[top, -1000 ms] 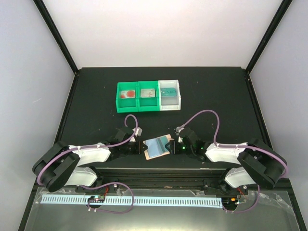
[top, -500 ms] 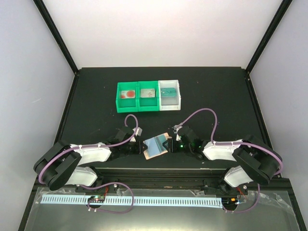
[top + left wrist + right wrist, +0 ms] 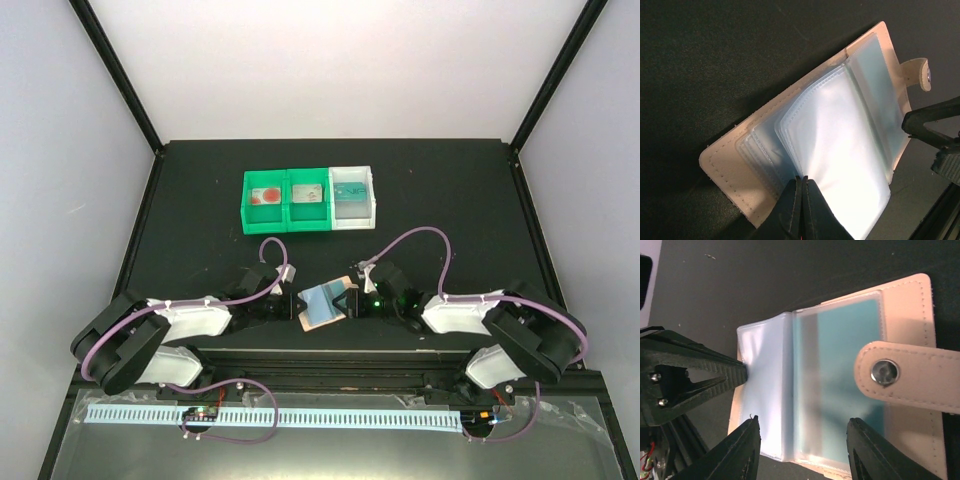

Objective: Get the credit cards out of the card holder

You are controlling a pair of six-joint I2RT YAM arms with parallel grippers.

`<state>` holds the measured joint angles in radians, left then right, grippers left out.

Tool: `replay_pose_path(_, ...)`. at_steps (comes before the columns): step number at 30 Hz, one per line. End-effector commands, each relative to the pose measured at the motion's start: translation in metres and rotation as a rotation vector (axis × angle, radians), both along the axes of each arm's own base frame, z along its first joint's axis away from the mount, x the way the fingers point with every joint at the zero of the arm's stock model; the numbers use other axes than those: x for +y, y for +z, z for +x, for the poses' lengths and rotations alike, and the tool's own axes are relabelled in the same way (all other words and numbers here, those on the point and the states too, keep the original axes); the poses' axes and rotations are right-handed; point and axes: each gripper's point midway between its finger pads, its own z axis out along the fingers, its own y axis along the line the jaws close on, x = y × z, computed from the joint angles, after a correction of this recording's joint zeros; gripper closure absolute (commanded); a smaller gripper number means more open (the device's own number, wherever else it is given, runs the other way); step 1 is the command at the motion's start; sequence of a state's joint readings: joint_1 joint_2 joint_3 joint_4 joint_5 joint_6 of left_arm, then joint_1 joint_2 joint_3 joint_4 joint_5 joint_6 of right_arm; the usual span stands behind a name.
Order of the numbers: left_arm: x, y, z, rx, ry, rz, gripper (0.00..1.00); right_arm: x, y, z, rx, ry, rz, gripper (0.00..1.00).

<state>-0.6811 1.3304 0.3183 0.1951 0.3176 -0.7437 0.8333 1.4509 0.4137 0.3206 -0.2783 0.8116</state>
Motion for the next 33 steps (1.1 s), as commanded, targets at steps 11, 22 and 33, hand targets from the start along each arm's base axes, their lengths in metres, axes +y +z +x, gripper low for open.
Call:
replay_pose_path(11, 0.012, 0.025, 0.007, -0.06, 0.054, 0.043, 0.75, 0.001, 0.013, 0.019, -0.103, 0.026, -0.038, 0.52)
replay_pose_path(22, 0.012, 0.019, -0.001, -0.065, 0.035, 0.014, 0.43, -0.004, -0.004, 0.048, -0.146, -0.006, -0.207, 0.47)
replay_pose_path(33, 0.006, -0.006, -0.005, 0.004, 0.019, 0.017, 0.59, -0.003, -0.029, 0.035, -0.053, 0.012, -0.201, 0.38)
